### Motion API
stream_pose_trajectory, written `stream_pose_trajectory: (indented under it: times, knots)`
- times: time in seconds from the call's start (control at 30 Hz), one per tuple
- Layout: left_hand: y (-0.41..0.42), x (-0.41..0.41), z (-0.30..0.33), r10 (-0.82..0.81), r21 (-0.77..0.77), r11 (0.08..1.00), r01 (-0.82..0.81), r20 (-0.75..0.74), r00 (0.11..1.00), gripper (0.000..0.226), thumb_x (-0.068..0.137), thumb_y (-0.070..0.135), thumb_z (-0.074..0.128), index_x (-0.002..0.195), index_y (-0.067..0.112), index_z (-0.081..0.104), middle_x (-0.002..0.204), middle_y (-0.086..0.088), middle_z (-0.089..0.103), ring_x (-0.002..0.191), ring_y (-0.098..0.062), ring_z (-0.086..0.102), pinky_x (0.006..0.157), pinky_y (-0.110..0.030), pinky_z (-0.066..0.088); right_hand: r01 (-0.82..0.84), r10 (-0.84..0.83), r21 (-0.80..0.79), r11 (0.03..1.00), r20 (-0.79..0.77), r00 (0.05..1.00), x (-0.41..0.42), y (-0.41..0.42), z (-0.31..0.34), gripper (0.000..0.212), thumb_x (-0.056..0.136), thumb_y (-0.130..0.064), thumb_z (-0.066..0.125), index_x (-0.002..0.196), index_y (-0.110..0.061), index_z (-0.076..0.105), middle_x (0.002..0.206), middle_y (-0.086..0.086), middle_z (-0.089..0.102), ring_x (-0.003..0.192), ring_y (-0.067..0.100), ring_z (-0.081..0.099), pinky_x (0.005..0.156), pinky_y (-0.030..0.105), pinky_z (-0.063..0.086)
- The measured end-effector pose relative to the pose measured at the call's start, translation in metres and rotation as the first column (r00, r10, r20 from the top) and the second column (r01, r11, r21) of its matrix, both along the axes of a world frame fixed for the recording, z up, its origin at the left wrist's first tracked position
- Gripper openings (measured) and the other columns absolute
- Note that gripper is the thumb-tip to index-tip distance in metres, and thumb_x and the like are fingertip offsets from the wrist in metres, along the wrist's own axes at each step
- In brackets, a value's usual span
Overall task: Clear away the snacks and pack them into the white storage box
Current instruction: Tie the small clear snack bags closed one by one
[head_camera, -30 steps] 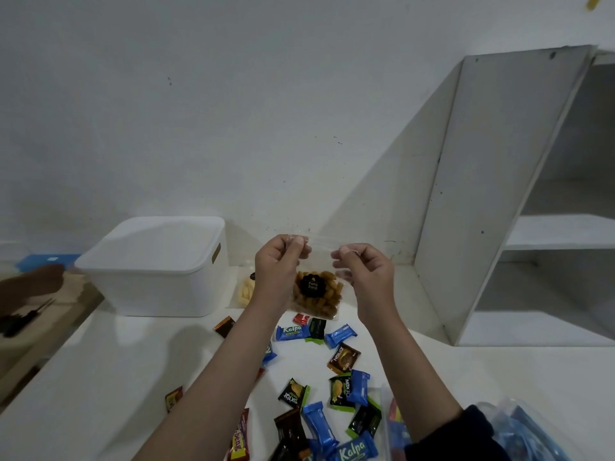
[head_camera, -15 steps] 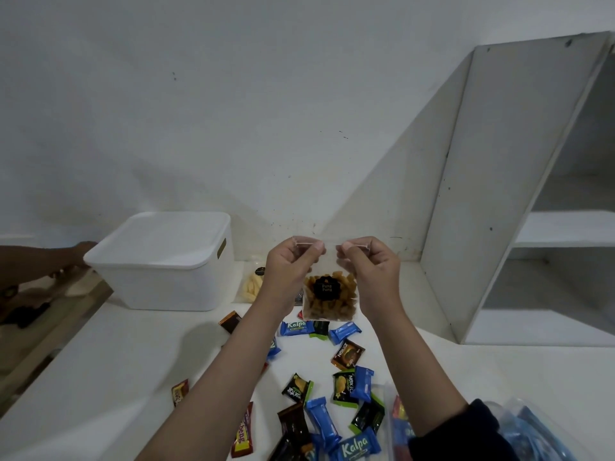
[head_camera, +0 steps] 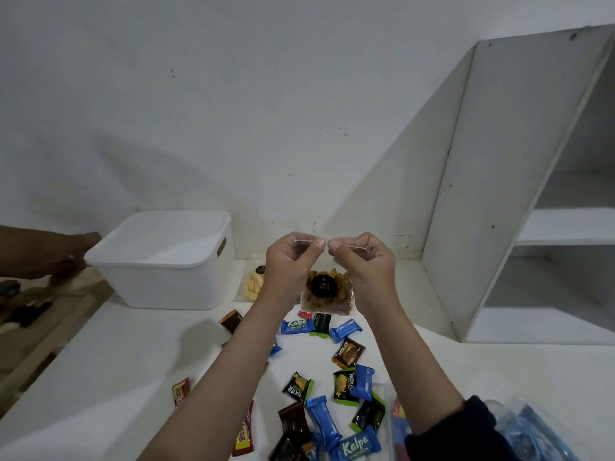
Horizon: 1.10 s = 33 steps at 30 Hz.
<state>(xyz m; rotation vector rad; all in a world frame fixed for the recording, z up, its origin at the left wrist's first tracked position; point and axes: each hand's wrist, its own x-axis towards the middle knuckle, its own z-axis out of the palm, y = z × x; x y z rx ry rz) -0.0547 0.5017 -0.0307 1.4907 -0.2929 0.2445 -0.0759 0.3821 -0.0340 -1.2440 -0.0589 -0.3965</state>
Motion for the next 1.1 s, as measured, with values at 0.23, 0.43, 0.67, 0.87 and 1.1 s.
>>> stream_pose_trajectory:
  times: [0.23,0.43,0.67,0.87,1.1]
  knots:
    - [0.002,-0.001,-0.003,-0.006,-0.002,1.000,0.006,-0.020,1.000,0.005,0.086,0.003,0.062,0.084,0.006,0.066,0.074,-0.001,0.066,0.068,0.002,0.062,0.067,-0.012,0.050,-0.038,0.037,-0.040,0.998,-0.024,0.999,0.003,-0.001,0.002,0.029,0.078,-0.001,0.071,0.060,-0.020,0.057,0.071,0.004,0.066,0.065,0.008,0.062,0.066,0.024,0.051]
    - [0.008,-0.002,0.001,-0.045,0.048,0.998,0.047,-0.046,0.998,0.007,0.089,0.008,0.060,0.084,0.011,0.064,0.075,0.000,0.064,0.063,0.005,0.058,0.061,-0.009,0.046,-0.096,0.095,-0.011,0.995,-0.051,0.994,0.003,-0.001,0.002,0.031,0.079,0.001,0.069,0.060,-0.019,0.055,0.070,0.000,0.069,0.071,0.014,0.062,0.069,0.029,0.050]
    - [0.009,-0.002,0.003,-0.078,-0.004,0.997,0.078,-0.091,0.993,0.009,0.086,0.010,0.063,0.080,0.016,0.065,0.073,0.004,0.064,0.064,0.002,0.057,0.062,-0.013,0.046,-0.130,0.128,-0.029,0.991,-0.073,0.989,0.003,-0.004,0.002,0.023,0.079,-0.003,0.070,0.065,-0.015,0.055,0.072,-0.002,0.071,0.076,0.015,0.065,0.071,0.030,0.052]
    - [0.016,0.002,0.003,-0.114,-0.120,0.988,0.093,-0.186,0.976,0.005,0.071,0.029,0.075,0.067,0.028,0.076,0.067,0.011,0.069,0.078,-0.013,0.055,0.083,-0.036,0.038,-0.200,0.209,0.138,0.970,-0.050,0.977,0.000,-0.005,0.002,0.012,0.071,-0.017,0.068,0.061,-0.015,0.062,0.077,0.004,0.073,0.075,0.018,0.068,0.072,0.031,0.052]
    - [0.027,0.005,-0.003,-0.161,-0.268,0.957,0.110,-0.176,0.971,0.032,0.083,0.024,0.053,0.061,0.018,0.075,0.065,0.007,0.069,0.064,-0.005,0.059,0.072,-0.026,0.041,-0.279,0.285,0.105,0.955,-0.043,0.958,-0.004,0.000,-0.004,0.019,0.073,-0.024,0.069,0.056,-0.020,0.066,0.092,0.010,0.075,0.083,0.026,0.071,0.078,0.035,0.053]
